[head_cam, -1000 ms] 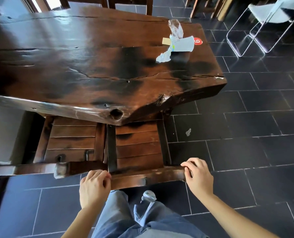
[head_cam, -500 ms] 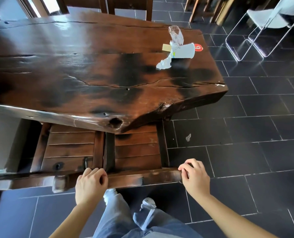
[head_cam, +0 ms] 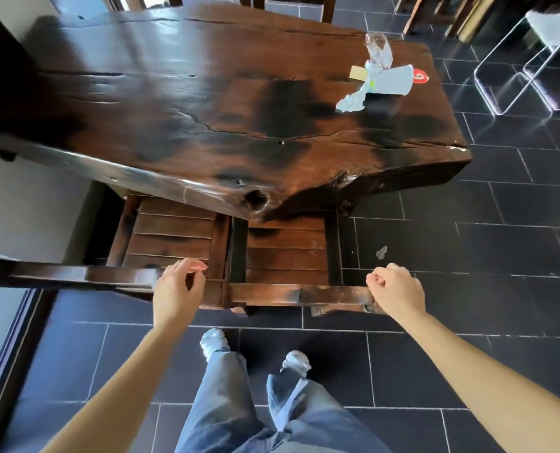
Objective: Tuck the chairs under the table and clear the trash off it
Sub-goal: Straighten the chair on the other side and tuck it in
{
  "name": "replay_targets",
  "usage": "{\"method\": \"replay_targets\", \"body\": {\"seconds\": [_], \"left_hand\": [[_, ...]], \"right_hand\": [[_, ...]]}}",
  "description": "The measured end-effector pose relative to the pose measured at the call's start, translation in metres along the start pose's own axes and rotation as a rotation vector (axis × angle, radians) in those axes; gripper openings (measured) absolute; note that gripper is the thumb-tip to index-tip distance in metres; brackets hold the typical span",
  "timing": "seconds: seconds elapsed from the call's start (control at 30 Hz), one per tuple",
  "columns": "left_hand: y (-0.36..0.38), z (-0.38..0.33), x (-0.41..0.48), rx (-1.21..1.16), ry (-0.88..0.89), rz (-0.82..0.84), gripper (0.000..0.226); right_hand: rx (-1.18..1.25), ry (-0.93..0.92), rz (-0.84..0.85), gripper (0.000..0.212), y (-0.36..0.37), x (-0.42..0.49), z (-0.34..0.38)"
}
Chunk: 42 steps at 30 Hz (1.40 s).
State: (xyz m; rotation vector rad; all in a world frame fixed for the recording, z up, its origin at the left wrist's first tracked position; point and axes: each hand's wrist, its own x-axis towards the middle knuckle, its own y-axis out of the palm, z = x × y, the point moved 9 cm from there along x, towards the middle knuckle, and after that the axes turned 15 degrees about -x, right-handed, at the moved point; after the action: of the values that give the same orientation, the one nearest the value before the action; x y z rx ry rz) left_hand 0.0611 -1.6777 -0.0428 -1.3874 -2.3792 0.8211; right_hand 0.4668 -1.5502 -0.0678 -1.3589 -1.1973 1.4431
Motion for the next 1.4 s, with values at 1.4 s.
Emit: {"method": "replay_targets", "body": {"seconds": [1.4], "left_hand": [[-0.174,0.235,0.131,1.215,0.140,0.798,0.047]], "right_hand": [[-0.210,-0.311,0.458,0.069,0.033,-0.050,0.405]]}}
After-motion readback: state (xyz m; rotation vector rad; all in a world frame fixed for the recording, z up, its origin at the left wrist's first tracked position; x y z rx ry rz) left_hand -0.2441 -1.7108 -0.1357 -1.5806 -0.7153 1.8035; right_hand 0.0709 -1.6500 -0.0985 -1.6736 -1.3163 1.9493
